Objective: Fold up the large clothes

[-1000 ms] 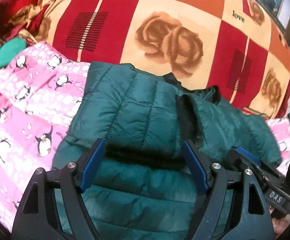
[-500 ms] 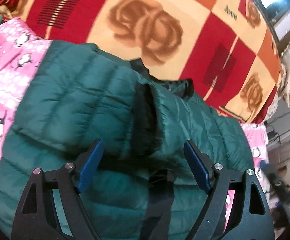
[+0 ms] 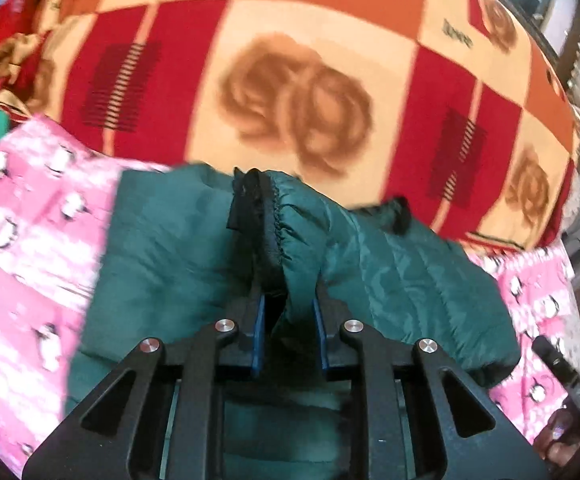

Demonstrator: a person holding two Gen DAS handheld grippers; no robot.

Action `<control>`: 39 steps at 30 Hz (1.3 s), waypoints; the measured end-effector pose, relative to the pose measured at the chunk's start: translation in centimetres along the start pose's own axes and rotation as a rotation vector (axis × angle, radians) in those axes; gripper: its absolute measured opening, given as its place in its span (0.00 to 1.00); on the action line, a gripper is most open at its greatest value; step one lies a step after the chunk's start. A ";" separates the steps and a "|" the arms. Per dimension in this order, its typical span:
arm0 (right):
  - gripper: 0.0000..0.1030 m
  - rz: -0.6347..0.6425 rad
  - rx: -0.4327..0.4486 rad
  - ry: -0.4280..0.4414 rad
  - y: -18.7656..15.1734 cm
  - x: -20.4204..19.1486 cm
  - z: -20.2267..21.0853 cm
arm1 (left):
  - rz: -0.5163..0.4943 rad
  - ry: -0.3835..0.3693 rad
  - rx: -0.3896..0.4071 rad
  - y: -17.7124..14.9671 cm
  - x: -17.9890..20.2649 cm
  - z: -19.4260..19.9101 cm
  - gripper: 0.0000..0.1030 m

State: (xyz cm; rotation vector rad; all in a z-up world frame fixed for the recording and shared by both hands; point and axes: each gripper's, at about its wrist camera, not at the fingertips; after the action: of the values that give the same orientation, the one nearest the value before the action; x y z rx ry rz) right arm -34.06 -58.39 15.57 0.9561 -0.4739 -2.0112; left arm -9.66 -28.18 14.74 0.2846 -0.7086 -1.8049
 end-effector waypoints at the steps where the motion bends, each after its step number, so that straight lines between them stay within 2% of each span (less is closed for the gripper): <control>1: 0.69 0.010 -0.012 0.007 0.0 -0.4 -1.0 | 0.006 0.010 0.006 0.2 -0.8 0.1 0.18; 6: 0.69 0.075 -0.075 0.008 -0.7 -2.2 -6.6 | 0.031 0.071 0.004 0.0 -4.6 -0.6 0.18; 8: 0.69 0.104 -0.101 -0.015 -1.0 -2.8 -9.2 | 0.029 0.079 -0.007 -0.6 -5.4 -1.2 0.18; 12: 0.70 0.172 -0.125 -0.052 -1.1 -3.7 -12.9 | 0.025 0.079 -0.023 -1.7 -6.1 -2.1 0.18; 15: 0.70 0.166 -0.148 -0.056 -0.6 -3.1 -14.8 | -0.001 0.081 -0.016 -2.1 -5.7 -2.4 0.19; 18: 0.70 0.165 -0.157 -0.063 -0.1 -2.8 -15.3 | -0.016 0.075 -0.018 -2.0 -5.4 -2.3 0.26; 20: 0.69 0.167 -0.152 -0.069 0.3 -3.0 -14.6 | -0.027 0.054 -0.020 -1.8 -5.3 -1.9 0.53; 22: 0.69 0.159 -0.121 -0.059 0.5 -3.2 -13.1 | -0.024 0.037 0.004 -1.8 -5.4 -1.0 0.62; 25: 0.69 0.160 -0.083 -0.024 0.4 -3.9 -9.9 | -0.037 0.047 0.055 -1.6 -5.1 0.7 0.63; 29: 0.69 0.250 -0.122 -0.027 -1.4 -5.9 -7.9 | -0.069 0.085 0.111 -1.7 -4.0 1.6 0.69; 32: 0.69 0.279 -0.168 -0.041 -3.1 -6.5 -8.6 | -0.084 0.116 0.085 -2.1 -3.4 0.5 0.69; 35: 0.70 0.317 -0.182 -0.090 -4.5 -6.3 -10.0 | -0.094 0.164 0.056 -2.6 -3.3 -1.1 0.69; 39: 0.70 0.330 -0.193 -0.114 -4.9 -6.1 -11.9 | -0.091 0.180 0.020 -3.3 -3.6 -2.9 0.69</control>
State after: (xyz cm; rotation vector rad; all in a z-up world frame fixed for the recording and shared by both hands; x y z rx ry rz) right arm -25.29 -50.34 7.66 0.6041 -0.4572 -1.7785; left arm -9.44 -25.11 10.01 0.4933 -0.5947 -1.8320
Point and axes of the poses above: each gripper's, at about its wrist camera, not at the fingertips, and z roughly against the way its jaws point, x to its right, y to its top, and after that the axes turned 9 degrees about y, right-handed
